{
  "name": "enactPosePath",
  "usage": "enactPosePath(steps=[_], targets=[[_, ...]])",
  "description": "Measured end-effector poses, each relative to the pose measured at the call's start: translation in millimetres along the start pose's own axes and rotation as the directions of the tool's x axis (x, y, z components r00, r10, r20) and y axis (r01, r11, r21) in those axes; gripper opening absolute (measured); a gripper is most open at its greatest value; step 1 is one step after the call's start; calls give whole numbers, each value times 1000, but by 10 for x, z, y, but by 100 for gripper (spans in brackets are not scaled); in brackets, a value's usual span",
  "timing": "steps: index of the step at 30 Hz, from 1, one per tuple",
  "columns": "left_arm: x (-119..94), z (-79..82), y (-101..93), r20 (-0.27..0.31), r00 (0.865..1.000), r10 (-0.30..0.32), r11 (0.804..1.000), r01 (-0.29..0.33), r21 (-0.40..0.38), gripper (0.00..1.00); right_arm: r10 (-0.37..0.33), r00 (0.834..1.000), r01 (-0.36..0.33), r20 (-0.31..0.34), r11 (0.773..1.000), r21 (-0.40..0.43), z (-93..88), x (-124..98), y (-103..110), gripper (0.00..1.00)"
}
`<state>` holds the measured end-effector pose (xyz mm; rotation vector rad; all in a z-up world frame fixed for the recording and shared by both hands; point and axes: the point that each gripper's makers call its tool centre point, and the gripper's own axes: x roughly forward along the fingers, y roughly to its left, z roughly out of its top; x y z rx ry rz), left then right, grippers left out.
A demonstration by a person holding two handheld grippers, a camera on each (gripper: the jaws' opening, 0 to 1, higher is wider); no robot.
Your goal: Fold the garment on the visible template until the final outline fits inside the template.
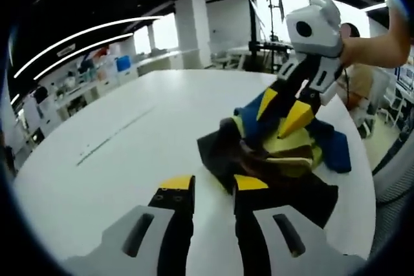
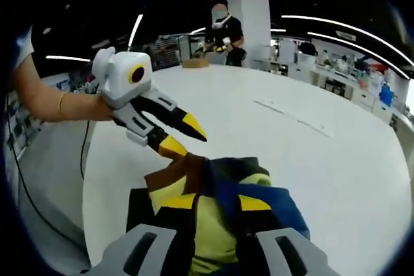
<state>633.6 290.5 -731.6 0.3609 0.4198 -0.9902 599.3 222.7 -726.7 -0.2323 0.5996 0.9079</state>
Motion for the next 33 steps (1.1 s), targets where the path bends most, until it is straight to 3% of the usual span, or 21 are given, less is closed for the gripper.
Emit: enactPosePath(steps=[14,20,24,33], targets=[[202,-33,-144,-29,995,-97,992,99,82,6,16,1000,-16,-17,1000,-5,-41,61,14,15],[229,-30,-174,-41,993,-112,988,116,106,0,9,1000,-9,-24,1000,-17,-59,95,-1,7],[224,-38,-166,-43,993,-110,989,113,91,0,1,1000,-2,-28,1000,-23,-68,106,-18,0],[100,-1,-141,-33,996,-82,995,84,61,0,18,1000,-18,-14,999,-27,-24,44,-4,0]])
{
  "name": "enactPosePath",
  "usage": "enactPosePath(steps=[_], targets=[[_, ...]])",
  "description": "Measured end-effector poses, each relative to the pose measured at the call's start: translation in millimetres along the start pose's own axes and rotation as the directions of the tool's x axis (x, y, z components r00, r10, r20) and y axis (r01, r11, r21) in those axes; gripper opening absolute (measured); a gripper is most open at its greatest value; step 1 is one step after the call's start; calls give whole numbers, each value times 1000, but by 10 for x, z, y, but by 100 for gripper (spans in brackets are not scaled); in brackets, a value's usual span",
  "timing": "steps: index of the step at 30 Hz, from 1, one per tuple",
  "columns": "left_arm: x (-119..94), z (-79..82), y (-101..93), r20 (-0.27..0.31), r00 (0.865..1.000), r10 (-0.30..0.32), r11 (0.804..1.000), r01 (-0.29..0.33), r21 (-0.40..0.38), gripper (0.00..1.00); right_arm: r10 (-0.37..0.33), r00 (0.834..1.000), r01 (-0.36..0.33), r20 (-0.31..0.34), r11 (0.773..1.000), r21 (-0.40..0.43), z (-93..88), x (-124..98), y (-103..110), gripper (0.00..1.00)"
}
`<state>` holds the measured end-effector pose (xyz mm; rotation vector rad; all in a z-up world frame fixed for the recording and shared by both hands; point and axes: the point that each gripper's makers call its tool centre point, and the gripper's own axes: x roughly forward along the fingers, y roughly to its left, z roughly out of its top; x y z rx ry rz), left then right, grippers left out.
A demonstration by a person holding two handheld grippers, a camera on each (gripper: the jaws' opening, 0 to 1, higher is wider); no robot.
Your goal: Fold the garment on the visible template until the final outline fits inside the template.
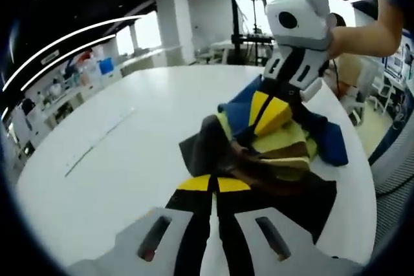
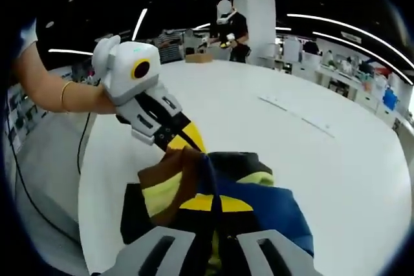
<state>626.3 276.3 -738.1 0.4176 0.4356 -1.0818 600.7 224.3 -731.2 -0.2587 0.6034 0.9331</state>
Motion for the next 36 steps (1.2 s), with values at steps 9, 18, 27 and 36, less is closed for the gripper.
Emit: enactPosePath(steps=[9,18,27,36], targets=[[-248,113,51,33,999,39,999,-39,-15,0,-6,994,-2,105,997,75,254,-231,-88,0],[-499,177,79,42,996,73,997,-72,-34,0,-45,987,23,157,990,139,376,-476,-243,0],[-693,218,263,57,989,139,973,-126,-192,0,-129,980,104,152,982,159,431,-613,-564,0],[-922,581,597,190,945,266,932,-202,-301,0,-250,948,191,199,943,274,585,-716,-987,0]])
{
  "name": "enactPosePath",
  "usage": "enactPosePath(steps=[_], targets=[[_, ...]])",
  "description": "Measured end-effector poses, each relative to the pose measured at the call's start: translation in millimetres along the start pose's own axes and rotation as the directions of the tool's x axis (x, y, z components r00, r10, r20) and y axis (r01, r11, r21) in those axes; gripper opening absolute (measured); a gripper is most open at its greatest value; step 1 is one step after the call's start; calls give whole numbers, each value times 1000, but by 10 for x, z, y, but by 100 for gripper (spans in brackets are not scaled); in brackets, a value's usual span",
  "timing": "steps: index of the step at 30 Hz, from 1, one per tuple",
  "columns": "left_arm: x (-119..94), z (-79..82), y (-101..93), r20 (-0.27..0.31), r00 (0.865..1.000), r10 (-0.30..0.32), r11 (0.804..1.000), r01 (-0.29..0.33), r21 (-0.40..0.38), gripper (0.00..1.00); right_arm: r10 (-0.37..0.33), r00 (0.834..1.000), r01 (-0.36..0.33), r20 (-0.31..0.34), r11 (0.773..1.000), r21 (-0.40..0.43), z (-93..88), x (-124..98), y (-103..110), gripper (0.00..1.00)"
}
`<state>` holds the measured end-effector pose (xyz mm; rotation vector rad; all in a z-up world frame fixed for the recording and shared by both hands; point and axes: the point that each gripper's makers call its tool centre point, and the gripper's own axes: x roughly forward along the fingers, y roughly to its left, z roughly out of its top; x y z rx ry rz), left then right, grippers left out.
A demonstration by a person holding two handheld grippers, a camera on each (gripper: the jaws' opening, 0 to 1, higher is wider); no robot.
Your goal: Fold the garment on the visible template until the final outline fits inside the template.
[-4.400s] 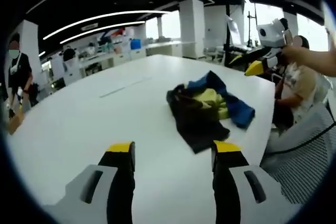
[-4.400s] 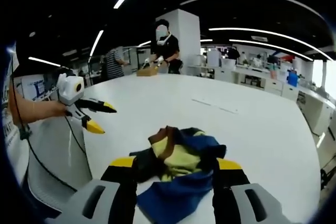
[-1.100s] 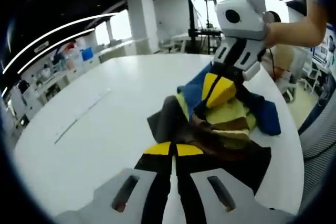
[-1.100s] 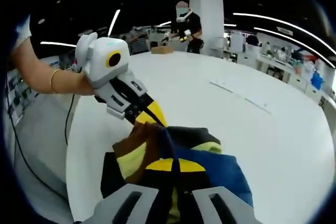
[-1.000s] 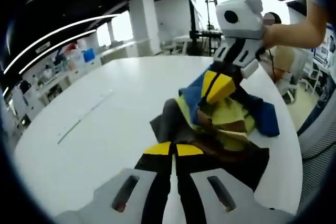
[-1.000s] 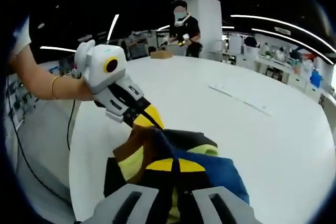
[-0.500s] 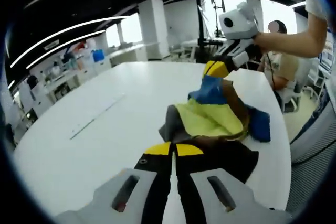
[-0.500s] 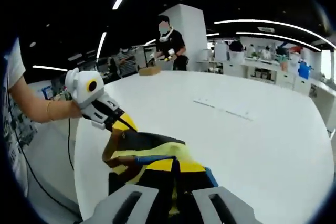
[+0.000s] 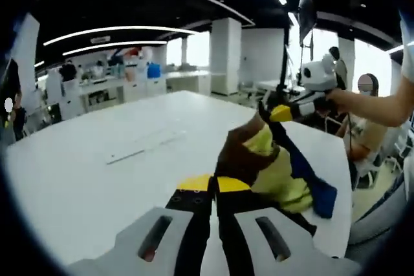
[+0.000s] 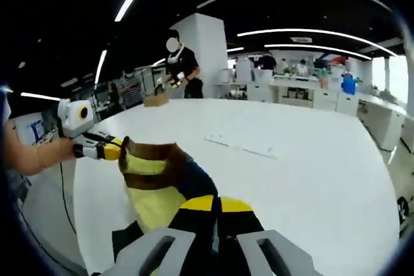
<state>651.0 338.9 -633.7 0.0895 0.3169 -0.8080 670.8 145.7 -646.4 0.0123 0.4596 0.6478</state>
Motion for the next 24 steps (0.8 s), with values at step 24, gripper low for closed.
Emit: enactPosePath(steps=[24], targets=[[1023,354,627,51,972,230,967,-223,-121,0,-282,959,278,11,950,138,83,597,-897,0]])
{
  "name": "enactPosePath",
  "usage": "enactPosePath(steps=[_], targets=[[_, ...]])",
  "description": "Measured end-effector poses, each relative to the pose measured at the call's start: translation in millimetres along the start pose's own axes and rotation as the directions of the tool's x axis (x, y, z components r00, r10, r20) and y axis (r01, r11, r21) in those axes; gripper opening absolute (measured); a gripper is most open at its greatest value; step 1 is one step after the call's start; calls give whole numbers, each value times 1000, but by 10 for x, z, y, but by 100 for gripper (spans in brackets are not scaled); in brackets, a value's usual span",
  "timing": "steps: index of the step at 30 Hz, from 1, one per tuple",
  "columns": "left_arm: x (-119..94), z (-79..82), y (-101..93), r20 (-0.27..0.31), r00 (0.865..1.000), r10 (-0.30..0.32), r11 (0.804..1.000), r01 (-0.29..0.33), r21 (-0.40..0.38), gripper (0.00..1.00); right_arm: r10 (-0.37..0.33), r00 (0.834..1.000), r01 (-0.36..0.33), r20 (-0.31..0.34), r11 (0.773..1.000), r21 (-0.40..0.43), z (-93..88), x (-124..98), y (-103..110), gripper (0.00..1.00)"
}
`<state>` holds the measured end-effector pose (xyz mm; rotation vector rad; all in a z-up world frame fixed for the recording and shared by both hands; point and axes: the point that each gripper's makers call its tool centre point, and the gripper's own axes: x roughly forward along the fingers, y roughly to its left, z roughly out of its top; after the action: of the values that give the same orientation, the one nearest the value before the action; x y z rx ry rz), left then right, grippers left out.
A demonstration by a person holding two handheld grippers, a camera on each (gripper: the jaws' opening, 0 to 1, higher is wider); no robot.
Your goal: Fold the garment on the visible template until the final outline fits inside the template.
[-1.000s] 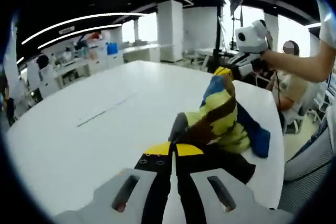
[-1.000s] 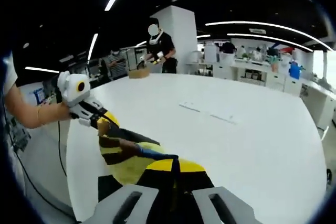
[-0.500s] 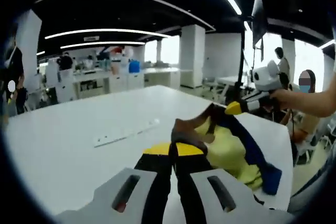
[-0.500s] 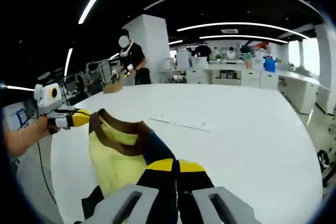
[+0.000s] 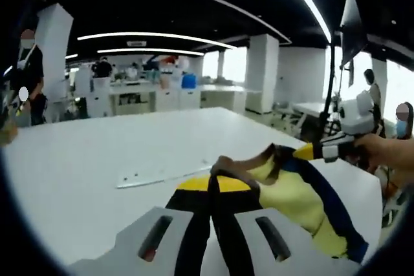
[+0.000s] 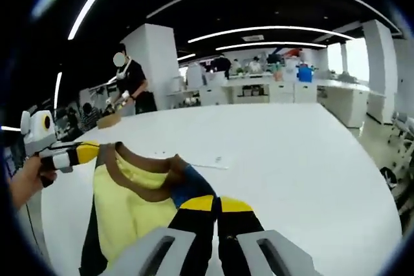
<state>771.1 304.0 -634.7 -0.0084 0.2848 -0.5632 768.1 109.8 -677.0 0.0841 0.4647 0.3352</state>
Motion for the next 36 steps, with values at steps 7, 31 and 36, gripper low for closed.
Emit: enactPosePath(steps=[7,31,36], targets=[[341,-310,261,-67,994,91,993,-96,-75,0,-35,999,35,-6,995,89,-110,360,-146,0],[766,-898,551,-251,952,174,985,-163,63,5,-146,981,162,-131,979,125,-620,838,-461,0],[657,-809,603,-215,961,171,985,-170,26,20,-98,990,110,-105,987,118,-492,788,-392,16]])
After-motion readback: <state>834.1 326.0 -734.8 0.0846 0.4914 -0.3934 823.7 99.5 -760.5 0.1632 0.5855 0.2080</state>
